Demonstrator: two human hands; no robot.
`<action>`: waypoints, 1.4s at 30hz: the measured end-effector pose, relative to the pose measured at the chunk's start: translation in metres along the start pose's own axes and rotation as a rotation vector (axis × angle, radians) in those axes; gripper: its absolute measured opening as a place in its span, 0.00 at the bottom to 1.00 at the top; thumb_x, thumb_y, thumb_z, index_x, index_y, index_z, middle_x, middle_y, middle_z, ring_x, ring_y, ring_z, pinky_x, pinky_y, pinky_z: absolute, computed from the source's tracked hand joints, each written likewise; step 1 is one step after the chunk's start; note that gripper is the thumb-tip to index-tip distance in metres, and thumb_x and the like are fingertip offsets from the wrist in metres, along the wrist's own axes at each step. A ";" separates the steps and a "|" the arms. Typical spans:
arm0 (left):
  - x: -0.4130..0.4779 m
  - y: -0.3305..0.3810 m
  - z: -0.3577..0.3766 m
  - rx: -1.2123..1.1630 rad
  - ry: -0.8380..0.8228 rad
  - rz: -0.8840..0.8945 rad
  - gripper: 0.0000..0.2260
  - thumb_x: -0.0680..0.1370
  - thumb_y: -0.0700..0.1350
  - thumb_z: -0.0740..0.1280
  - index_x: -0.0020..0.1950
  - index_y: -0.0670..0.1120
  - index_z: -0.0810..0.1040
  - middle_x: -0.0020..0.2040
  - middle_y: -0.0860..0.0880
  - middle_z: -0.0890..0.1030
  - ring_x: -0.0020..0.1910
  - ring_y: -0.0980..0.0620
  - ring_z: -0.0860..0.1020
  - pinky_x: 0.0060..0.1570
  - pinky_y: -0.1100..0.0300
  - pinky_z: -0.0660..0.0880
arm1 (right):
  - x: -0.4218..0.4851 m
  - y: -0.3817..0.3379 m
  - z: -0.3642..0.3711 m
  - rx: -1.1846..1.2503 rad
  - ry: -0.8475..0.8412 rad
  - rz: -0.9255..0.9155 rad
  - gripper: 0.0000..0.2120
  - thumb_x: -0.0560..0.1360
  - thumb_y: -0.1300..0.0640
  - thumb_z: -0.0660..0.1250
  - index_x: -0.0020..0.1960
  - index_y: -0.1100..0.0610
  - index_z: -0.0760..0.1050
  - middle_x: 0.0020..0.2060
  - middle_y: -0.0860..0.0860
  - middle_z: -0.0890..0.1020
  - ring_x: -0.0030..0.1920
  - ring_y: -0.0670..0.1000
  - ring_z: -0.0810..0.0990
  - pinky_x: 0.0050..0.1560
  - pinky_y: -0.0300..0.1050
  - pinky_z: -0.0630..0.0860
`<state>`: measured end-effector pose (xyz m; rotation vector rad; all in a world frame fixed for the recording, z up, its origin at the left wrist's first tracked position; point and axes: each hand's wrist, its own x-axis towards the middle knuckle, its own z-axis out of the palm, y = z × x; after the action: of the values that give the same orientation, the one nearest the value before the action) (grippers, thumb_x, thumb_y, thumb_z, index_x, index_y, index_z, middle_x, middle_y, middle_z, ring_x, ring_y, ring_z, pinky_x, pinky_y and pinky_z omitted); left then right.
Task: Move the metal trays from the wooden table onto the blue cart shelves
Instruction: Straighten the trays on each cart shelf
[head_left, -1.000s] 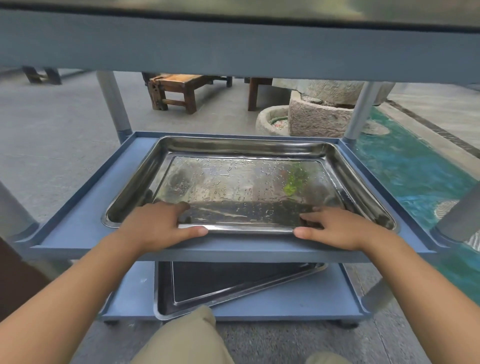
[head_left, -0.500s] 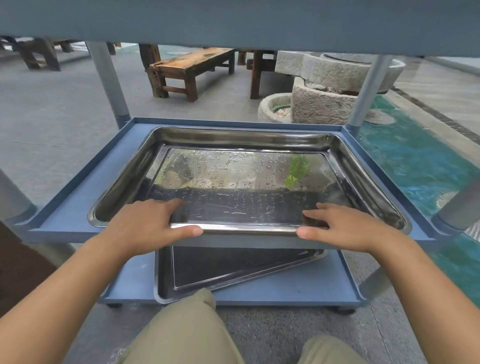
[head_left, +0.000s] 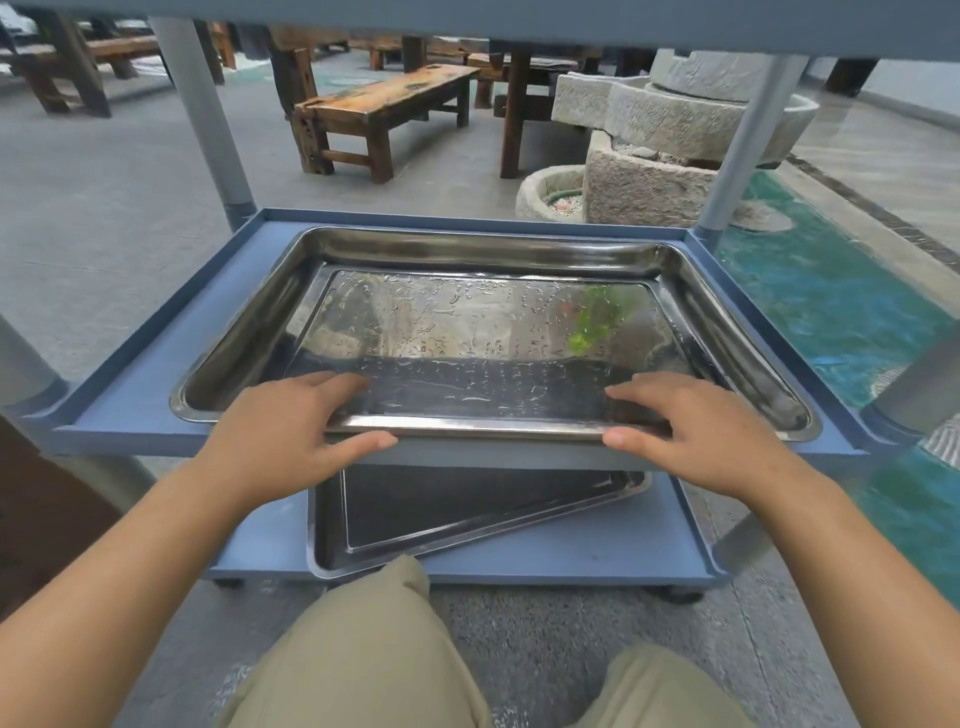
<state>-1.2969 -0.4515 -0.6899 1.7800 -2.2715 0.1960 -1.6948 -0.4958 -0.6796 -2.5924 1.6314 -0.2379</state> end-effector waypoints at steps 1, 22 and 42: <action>-0.003 0.003 -0.003 -0.018 -0.023 0.021 0.36 0.70 0.75 0.50 0.68 0.54 0.73 0.59 0.55 0.81 0.55 0.51 0.80 0.50 0.54 0.76 | -0.001 -0.001 0.000 0.007 0.008 -0.008 0.38 0.70 0.23 0.49 0.70 0.44 0.70 0.65 0.42 0.77 0.67 0.45 0.72 0.60 0.47 0.72; -0.044 0.022 0.077 -0.228 -0.331 0.088 0.18 0.78 0.61 0.63 0.65 0.56 0.75 0.44 0.59 0.81 0.42 0.59 0.78 0.46 0.56 0.77 | -0.048 -0.050 0.102 0.717 -0.211 -0.117 0.23 0.72 0.42 0.69 0.67 0.38 0.73 0.64 0.31 0.75 0.66 0.33 0.70 0.68 0.35 0.66; -0.037 0.007 0.307 -0.164 -0.589 -0.347 0.46 0.66 0.80 0.51 0.78 0.56 0.52 0.79 0.47 0.54 0.77 0.41 0.54 0.69 0.34 0.63 | 0.066 0.039 0.305 0.163 -0.539 0.189 0.47 0.67 0.24 0.59 0.79 0.47 0.52 0.79 0.54 0.49 0.79 0.56 0.45 0.77 0.58 0.47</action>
<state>-1.3298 -0.4938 -0.9948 2.3175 -2.1682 -0.6384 -1.6506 -0.5797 -0.9797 -2.1108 1.5540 0.3011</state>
